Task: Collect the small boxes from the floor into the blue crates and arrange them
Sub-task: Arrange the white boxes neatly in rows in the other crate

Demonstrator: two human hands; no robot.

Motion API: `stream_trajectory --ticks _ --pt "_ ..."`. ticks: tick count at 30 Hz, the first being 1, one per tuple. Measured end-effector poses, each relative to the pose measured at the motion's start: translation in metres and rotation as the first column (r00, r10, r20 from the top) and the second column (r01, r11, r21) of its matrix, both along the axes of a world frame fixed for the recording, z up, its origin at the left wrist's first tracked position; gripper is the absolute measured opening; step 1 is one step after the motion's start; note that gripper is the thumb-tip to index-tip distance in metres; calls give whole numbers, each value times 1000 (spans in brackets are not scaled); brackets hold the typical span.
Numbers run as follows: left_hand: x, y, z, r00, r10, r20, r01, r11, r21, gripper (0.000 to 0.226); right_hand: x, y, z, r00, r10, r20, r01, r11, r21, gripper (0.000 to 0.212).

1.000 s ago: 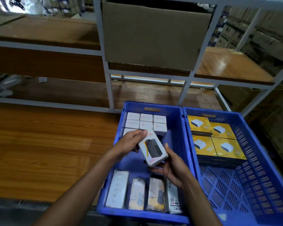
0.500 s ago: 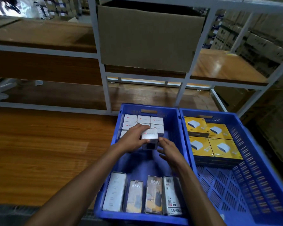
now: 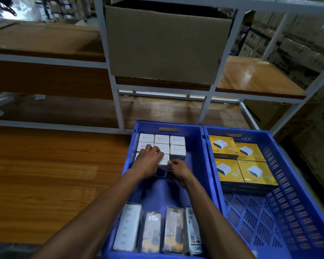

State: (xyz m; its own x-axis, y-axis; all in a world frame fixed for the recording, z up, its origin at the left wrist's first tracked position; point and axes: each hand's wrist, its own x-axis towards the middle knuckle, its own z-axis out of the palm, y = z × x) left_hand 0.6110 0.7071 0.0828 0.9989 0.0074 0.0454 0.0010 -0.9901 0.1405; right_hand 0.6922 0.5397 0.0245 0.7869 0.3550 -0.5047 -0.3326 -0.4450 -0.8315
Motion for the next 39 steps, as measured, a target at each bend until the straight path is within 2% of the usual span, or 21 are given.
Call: stream_trajectory --ticks 2,5,8,10,13,15,17,21,24,27,30,33,36,39 --pt "-1 0 0 1000 11 9 -12 998 62 44 15 3 -36 998 23 56 -19 997 -71 31" --pt "0 0 -1 1000 11 13 -12 995 101 44 14 4 -33 994 13 107 -1 994 -113 31" --pt "-1 -1 0 1000 11 10 -12 997 74 46 13 3 -28 996 19 91 -7 992 -124 28" --pt "-6 -4 1 999 12 33 -12 1000 7 47 9 -1 -17 995 24 100 -9 989 -145 21" --pt "-16 -11 5 998 5 56 7 979 -204 39 -8 -11 21 987 31 156 -3 984 -178 11" --pt "-25 -18 12 997 -52 -54 32 944 -329 33 -15 -21 37 979 60 196 -19 978 -208 12" --pt "-36 -28 18 962 -165 -219 66 915 -398 39 -24 -34 51 974 95 205 -47 973 -227 23" --pt "-59 -53 18 798 -320 -511 74 893 -443 70 -40 -60 56 965 198 173 -150 956 -253 29" --pt "-69 -72 16 702 -402 -588 98 873 -479 80 -52 -72 50 961 241 133 -205 948 -242 25" --pt "-73 -86 17 664 -419 -619 147 885 -441 90 -61 -78 43 957 260 127 -226 945 -236 23" --pt "-74 -94 18 665 -381 -642 135 907 -398 97 -68 -81 42 962 251 106 -225 951 -212 22" --pt "-74 -96 18 683 -366 -632 100 904 -416 90 -72 -80 44 968 226 109 -206 964 -168 18" --pt "-74 -89 18 787 -356 -504 24 834 -552 76 -75 -81 51 978 166 125 -154 983 -101 15" --pt "-70 -70 21 908 -218 -357 -82 745 -662 68 -79 -84 69 986 93 139 -91 996 -21 21"
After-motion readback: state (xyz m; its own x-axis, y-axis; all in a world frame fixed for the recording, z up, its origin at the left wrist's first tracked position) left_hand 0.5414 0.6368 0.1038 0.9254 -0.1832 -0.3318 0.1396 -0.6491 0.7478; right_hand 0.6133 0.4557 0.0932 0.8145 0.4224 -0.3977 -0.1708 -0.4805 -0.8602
